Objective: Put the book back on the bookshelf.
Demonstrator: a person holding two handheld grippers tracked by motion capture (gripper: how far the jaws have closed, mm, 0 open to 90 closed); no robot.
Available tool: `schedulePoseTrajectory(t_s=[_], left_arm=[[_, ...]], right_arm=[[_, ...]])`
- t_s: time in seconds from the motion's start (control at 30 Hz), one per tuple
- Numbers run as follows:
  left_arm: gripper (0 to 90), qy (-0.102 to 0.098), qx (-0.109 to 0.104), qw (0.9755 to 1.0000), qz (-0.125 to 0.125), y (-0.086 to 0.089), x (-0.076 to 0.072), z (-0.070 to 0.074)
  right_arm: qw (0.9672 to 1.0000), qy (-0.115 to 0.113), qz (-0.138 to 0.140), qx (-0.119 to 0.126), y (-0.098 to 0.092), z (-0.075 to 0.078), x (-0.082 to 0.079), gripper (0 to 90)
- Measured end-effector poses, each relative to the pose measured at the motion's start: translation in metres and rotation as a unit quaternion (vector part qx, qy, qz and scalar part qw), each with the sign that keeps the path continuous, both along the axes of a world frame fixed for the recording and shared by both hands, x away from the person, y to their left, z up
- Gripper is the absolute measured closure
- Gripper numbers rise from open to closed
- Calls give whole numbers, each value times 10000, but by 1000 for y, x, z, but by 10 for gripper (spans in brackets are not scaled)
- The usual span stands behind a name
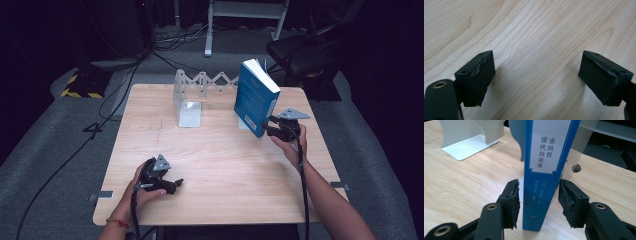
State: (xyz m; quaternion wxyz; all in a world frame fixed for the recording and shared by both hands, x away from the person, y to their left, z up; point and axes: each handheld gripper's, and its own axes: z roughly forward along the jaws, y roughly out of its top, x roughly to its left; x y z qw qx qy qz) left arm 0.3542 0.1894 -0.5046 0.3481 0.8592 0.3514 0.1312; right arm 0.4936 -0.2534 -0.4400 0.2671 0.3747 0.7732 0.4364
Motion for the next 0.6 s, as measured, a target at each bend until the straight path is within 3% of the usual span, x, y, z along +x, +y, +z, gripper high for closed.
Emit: schedulePoseTrajectory(t_s=[0.23,0.43,0.6], left_arm=[[141,-1,4,10000,-3,0,0,0],[141,-1,1,10000,0,0,0,0],[141,1,1,10000,-2,0,0,0]], right_arm=[[9994,67,241,-242,-6,7,-9,451],[9969,235,525,-539,-15,13,-20,387],[9952,269,691,-638,-24,16,-29,366]])
